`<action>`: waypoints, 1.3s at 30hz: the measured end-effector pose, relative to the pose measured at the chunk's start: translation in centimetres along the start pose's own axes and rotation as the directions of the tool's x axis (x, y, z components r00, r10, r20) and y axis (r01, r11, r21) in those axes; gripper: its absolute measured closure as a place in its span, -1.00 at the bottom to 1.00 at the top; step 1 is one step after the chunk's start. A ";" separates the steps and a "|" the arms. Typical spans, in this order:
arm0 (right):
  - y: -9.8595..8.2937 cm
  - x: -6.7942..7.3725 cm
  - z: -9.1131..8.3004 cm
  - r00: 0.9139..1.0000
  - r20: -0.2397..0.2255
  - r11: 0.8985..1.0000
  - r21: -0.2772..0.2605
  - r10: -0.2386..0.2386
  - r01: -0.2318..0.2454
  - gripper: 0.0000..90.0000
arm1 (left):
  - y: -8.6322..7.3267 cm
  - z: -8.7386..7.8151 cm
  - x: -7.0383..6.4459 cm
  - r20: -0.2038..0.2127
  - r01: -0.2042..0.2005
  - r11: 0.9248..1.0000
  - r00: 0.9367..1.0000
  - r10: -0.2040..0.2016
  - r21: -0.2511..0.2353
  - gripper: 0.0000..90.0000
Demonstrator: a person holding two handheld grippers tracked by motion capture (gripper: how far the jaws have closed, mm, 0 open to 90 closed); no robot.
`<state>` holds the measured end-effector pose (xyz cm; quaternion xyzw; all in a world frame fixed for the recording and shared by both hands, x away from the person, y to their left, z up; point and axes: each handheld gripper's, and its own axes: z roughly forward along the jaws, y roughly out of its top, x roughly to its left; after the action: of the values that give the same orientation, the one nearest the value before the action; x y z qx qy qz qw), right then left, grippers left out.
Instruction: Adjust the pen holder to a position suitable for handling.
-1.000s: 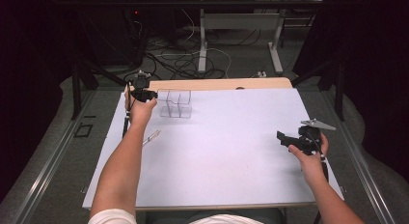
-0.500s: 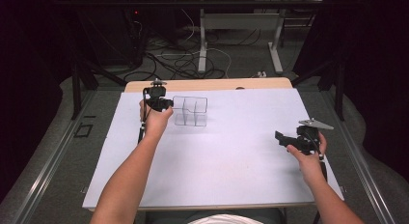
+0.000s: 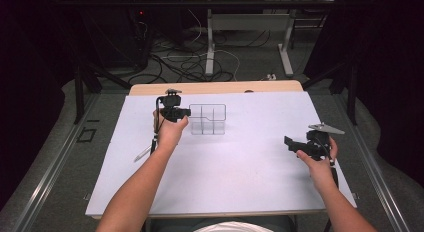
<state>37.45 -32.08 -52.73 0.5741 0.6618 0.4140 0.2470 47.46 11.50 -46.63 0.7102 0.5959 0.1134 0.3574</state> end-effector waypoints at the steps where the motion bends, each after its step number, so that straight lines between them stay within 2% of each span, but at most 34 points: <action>1: 0.0 0.0 0.0 1.000 0.000 1.000 0.000 0.000 0.000 -0.83 | -0.1 0.1 -0.2 0.013 -0.004 1.000 1.000 0.004 -0.001 0.94; 4: 0.0 0.1 0.0 1.000 -0.001 1.000 0.000 -0.002 0.002 -0.83 | -0.3 0.2 -1.1 0.020 -0.015 1.000 1.000 0.015 0.004 0.93; 5: 0.0 0.1 0.0 1.000 -0.002 1.000 0.000 -0.002 0.002 -0.83 | -0.5 0.2 -1.4 0.042 -0.003 1.000 0.999 0.003 0.001 0.93; 12: 0.0 0.1 0.1 1.000 -0.002 1.000 0.005 -0.011 0.011 -0.83 | -1.1 0.1 -2.1 0.073 0.014 1.000 0.997 -0.014 0.001 0.91; 16: 0.0 0.2 0.1 1.000 -0.004 1.000 0.006 -0.008 0.008 -0.83 | -1.1 0.0 -2.1 0.082 0.007 1.000 0.997 -0.007 0.009 0.90; 21: 0.0 0.2 0.0 1.000 -0.004 1.000 0.005 -0.009 0.009 -0.83 | -1.1 -0.1 -1.6 0.115 0.007 1.000 0.993 -0.006 -0.009 0.91; 26: -0.1 0.3 0.0 1.000 -0.004 1.000 0.005 -0.008 0.008 -0.83 | -1.3 -0.6 -1.1 0.112 -0.006 0.999 0.994 0.011 -0.039 0.84; 35: -0.1 0.2 0.0 1.000 -0.001 1.000 0.004 -0.017 0.017 -0.83 | -2.0 -1.8 1.4 0.147 0.017 0.998 0.989 -0.008 -0.065 0.66; 39: -0.1 0.3 0.1 1.000 -0.003 1.000 0.005 -0.018 0.018 -0.83 | -2.1 -2.4 2.2 0.157 0.009 0.998 0.988 0.002 -0.070 0.59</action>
<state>37.40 -31.79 -52.76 0.5683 0.6683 0.4107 0.2483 44.97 14.52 -46.84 0.7027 0.5628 0.0772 0.4283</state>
